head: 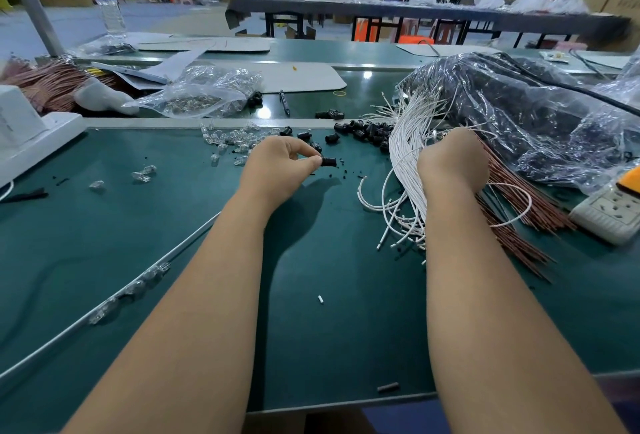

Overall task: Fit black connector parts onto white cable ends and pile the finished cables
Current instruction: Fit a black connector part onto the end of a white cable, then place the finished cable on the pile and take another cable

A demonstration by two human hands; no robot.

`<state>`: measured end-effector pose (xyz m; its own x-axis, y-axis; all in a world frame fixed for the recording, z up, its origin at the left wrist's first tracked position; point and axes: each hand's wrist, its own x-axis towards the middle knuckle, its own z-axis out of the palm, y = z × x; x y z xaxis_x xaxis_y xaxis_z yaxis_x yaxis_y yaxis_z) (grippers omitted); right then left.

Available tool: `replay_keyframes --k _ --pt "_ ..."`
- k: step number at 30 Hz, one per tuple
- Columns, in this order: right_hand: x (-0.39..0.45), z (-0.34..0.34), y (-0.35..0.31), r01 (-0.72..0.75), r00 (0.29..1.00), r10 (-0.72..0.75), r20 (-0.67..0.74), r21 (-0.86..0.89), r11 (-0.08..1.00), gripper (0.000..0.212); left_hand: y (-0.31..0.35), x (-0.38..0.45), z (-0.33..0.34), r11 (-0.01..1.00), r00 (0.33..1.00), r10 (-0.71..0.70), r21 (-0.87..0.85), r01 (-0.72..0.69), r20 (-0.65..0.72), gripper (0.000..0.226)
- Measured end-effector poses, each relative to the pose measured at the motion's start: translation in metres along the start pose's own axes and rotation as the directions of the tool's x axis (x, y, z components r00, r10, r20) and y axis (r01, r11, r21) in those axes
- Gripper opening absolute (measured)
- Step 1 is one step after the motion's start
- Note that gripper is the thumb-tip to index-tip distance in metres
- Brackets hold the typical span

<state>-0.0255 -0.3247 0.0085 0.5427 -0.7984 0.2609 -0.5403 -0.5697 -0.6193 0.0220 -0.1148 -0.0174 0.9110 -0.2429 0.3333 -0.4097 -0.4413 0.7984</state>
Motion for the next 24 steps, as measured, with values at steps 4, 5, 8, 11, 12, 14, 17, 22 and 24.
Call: replay_keyframes --k 4,5,8,11,12,14,17,22,24 --pt "0.004 0.004 0.0 -0.001 0.992 0.001 -0.125 -0.006 1.0 0.026 0.0 0.0 0.0 1.0 1.0 0.017 0.008 -0.017 -0.012 0.01" --pt "0.005 0.004 0.001 0.007 0.99 -0.007 -0.139 0.004 1.0 0.026 0.0 0.0 0.0 1.0 1.0 0.022 0.011 -0.022 -0.013 0.01" --pt "0.006 0.004 0.001 0.021 0.986 -0.007 -0.166 0.081 0.997 0.026 -0.001 0.0 0.001 1.0 1.0 0.026 0.009 -0.026 -0.011 0.01" --pt "0.002 0.003 -0.005 0.093 0.943 -0.029 -0.331 0.18 0.979 0.02 -0.001 0.001 0.001 1.0 1.0 0.025 0.009 -0.025 -0.013 0.011" --pt "0.0 0.003 -0.008 0.151 0.908 -0.061 -0.414 0.189 0.97 0.017 -0.002 0.001 0.001 1.0 1.0 0.022 0.01 -0.022 -0.018 0.011" --pt "-0.004 0.004 -0.014 0.336 0.822 -0.178 -0.541 0.209 0.919 0.017 -0.003 0.002 0.002 1.0 0.999 0.014 0.007 -0.014 -0.039 0.01" --pt "-0.015 0.002 -0.031 0.598 0.746 -0.282 -0.604 0.419 0.683 0.021 -0.003 0.004 0.002 1.0 0.997 0.0 0.005 0.0 -0.077 0.008" --pt "-0.042 0.005 -0.06 0.627 0.779 -0.318 -0.541 0.682 0.376 0.008 -0.001 0.005 0.0 0.998 0.982 -0.029 -0.061 0.018 -0.184 0.01" --pt "-0.049 0.008 -0.066 0.401 0.896 -0.326 -0.301 0.865 0.303 0.008 -0.001 0.005 -0.002 0.994 0.97 -0.034 -0.111 0.007 -0.24 0.009"
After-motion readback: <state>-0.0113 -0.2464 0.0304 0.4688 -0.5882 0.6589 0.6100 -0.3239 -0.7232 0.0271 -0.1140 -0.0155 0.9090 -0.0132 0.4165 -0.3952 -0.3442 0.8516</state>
